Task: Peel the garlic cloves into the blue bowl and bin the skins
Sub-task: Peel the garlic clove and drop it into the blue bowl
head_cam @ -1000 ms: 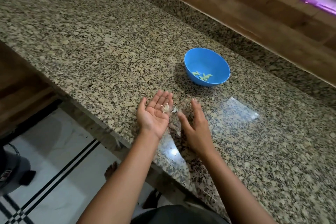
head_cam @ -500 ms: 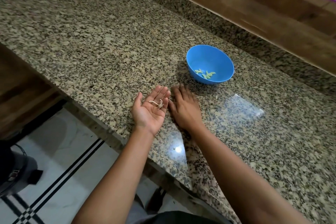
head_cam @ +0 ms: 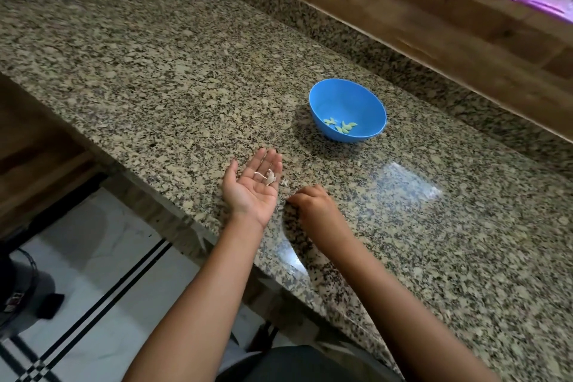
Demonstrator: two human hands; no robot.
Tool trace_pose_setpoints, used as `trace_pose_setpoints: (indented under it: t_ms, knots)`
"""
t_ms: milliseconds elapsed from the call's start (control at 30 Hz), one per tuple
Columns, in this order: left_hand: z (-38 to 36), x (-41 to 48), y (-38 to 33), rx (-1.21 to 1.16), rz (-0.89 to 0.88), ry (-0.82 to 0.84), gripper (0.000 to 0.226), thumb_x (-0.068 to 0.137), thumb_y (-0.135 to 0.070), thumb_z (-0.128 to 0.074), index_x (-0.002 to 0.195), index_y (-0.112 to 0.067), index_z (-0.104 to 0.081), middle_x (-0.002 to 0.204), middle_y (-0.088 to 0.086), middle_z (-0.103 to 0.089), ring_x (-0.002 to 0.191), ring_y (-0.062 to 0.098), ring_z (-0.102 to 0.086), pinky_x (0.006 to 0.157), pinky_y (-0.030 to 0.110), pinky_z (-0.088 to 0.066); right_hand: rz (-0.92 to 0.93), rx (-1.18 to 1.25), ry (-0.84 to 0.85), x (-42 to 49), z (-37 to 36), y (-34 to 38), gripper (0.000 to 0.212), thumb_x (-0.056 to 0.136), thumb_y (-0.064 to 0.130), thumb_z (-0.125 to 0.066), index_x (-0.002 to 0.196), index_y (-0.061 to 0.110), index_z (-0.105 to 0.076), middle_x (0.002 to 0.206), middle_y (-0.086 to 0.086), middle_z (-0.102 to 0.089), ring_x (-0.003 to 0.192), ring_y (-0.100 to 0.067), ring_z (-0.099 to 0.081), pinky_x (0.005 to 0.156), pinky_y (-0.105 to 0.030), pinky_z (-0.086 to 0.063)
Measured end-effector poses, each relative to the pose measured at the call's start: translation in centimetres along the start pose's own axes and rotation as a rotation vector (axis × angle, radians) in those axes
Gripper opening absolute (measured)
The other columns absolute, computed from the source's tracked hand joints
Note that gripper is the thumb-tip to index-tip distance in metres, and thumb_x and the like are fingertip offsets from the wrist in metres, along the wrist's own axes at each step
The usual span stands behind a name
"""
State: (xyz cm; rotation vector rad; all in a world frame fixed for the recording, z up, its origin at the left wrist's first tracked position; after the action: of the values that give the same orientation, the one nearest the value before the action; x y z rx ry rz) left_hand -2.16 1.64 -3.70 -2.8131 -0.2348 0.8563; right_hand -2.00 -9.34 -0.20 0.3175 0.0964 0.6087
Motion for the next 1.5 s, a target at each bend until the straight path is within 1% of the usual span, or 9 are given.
trace_pose_setpoints:
  t_ms: [267, 467, 633, 767, 800, 933, 1033, 1167, 1500]
  knots:
    - [0.3, -0.8, 0.7, 0.057, 0.007, -0.021, 0.055, 0.098, -0.045, -0.029, 0.117, -0.003, -0.058, 0.115, 0.017, -0.063, 0.109, 0.028, -0.060, 0.091, 0.035, -0.049, -0.287, 0.553, -0.106, 1.4, 2.8, 0.2, 0.015, 0.087, 0.004, -0.063, 0.100, 0.005, -0.071, 0.093, -0.006, -0.071, 0.056, 0.007, -0.054, 0.058, -0.010, -0.047]
    - [0.0, -1.3, 1.6, 0.075, 0.095, 0.022, 0.059, 0.099, -0.045, -0.028, 0.118, 0.003, -0.056, 0.116, 0.024, -0.063, 0.109, 0.032, -0.062, 0.101, 0.040, -0.044, -0.135, 0.417, 0.046, 2.2, 3.3, 3.4, 0.018, 0.087, 0.008, -0.062, 0.103, 0.009, -0.071, 0.098, -0.003, -0.070, 0.083, -0.009, -0.064, 0.081, -0.020, -0.054]
    - [0.2, -1.0, 1.8, 0.048, 0.117, 0.008, 0.059, 0.098, -0.046, -0.032, 0.108, 0.002, -0.064, 0.109, 0.022, -0.067, 0.105, 0.029, -0.064, 0.105, 0.034, -0.042, -0.148, 0.459, -0.068, 1.9, 3.9, 3.1, 0.019, 0.085, 0.000, -0.061, 0.100, 0.007, -0.070, 0.093, -0.001, -0.069, 0.080, -0.010, -0.064, 0.068, -0.007, -0.048]
    - [0.1, -1.0, 1.6, 0.039, 0.106, 0.000, 0.055, 0.099, -0.042, -0.031, 0.110, 0.002, -0.061, 0.102, 0.019, -0.066, 0.072, 0.023, -0.070, 0.060, 0.026, -0.058, -0.230, 0.601, -0.233, 1.3, 4.2, 1.8, 0.014, 0.080, 0.000, -0.068, 0.082, 0.014, -0.066, 0.076, 0.007, -0.066, 0.068, -0.002, -0.062, 0.063, -0.010, -0.049]
    - [0.1, -0.9, 1.3, 0.028, 0.089, 0.001, 0.055, 0.100, -0.041, -0.030, 0.110, 0.004, -0.060, 0.099, 0.020, -0.066, 0.075, 0.025, -0.070, 0.064, 0.029, -0.059, -0.255, 0.600, -0.252, 0.9, 4.1, 1.2, 0.011, 0.081, 0.004, -0.069, 0.083, 0.014, -0.066, 0.076, 0.009, -0.064, 0.067, 0.002, -0.060, 0.063, -0.011, -0.049]
    - [0.2, -0.1, -0.1, -0.016, 0.021, 0.033, 0.054, 0.101, -0.037, -0.029, 0.105, 0.006, -0.061, 0.098, 0.023, -0.067, 0.096, 0.032, -0.066, 0.090, 0.040, -0.052, -0.298, 0.417, -0.116, -1.0, 1.8, -0.4, 0.041, 0.089, 0.031, -0.060, 0.126, 0.015, -0.054, 0.122, 0.000, -0.060, 0.103, -0.005, -0.056, 0.093, -0.020, -0.046]
    - [0.1, 0.6, -0.9, -0.020, -0.001, 0.052, 0.054, 0.101, -0.038, -0.029, 0.108, 0.005, -0.061, 0.103, 0.022, -0.067, 0.102, 0.033, -0.064, 0.093, 0.039, -0.051, -0.256, 0.137, 0.055, -2.5, -1.0, -0.7, 0.072, 0.092, 0.052, -0.043, 0.149, 0.020, -0.013, 0.154, 0.002, -0.017, 0.142, -0.014, -0.020, 0.115, -0.027, -0.013]
    - [-0.1, 1.2, -1.3, 0.006, 0.007, 0.076, 0.056, 0.100, -0.039, -0.028, 0.106, 0.005, -0.062, 0.105, 0.022, -0.066, 0.111, 0.033, -0.061, 0.096, 0.038, -0.049, -0.288, -0.104, 0.129, -2.1, -3.4, -1.5, 0.086, 0.089, 0.068, -0.011, 0.144, 0.011, 0.023, 0.151, -0.008, 0.027, 0.141, -0.020, 0.023, 0.113, -0.032, 0.015]
    - [-0.6, 1.9, -1.7, 0.010, 0.022, 0.085, 0.056, 0.101, -0.038, -0.027, 0.113, 0.007, -0.058, 0.111, 0.024, -0.065, 0.111, 0.033, -0.061, 0.096, 0.039, -0.049, -0.136, -0.112, 0.068, 6.1, -3.3, -1.7, 0.064, 0.098, 0.050, -0.013, 0.151, 0.015, -0.003, 0.158, -0.009, 0.000, 0.145, -0.022, 0.003, 0.118, -0.039, 0.002]
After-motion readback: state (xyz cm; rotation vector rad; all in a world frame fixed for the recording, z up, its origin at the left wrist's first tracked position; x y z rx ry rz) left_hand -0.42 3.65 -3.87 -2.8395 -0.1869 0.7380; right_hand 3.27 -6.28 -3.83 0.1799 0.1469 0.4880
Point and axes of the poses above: each hand's wrist, its own x-axis towards the middle knuckle, its own z-axis out of the back of the hand, y = z × x, the point moved 5 cm from there along x, towards the middle knuckle
